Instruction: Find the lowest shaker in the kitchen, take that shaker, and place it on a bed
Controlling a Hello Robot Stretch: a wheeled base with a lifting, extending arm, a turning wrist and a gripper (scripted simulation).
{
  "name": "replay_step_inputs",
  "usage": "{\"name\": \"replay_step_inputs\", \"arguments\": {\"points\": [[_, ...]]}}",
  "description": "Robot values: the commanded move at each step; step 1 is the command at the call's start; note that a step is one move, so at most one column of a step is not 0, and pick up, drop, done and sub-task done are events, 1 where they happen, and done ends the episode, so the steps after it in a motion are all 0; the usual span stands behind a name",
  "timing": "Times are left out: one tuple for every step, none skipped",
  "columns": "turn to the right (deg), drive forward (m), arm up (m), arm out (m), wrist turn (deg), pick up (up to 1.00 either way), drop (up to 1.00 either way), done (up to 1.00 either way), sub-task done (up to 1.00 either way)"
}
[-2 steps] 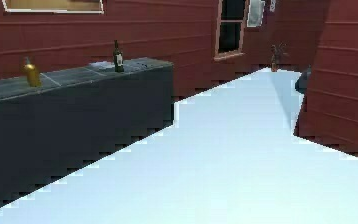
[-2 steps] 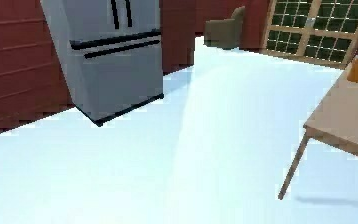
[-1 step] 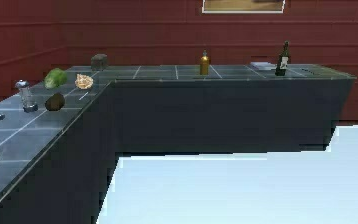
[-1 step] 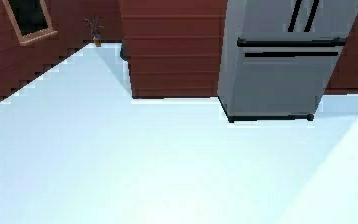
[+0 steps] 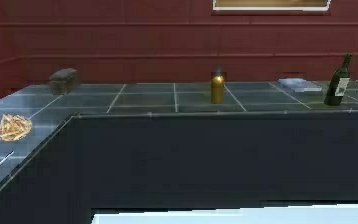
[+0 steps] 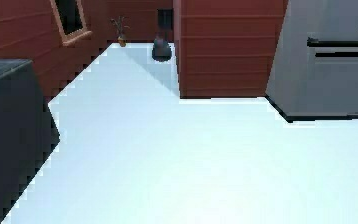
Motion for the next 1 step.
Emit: {"name": "replay_step_inputs", "arguments": {"points": [[-45.0, 0.00, 0.00, 0.00, 0.0, 0.00, 0.00, 0.00, 0.00]]}}
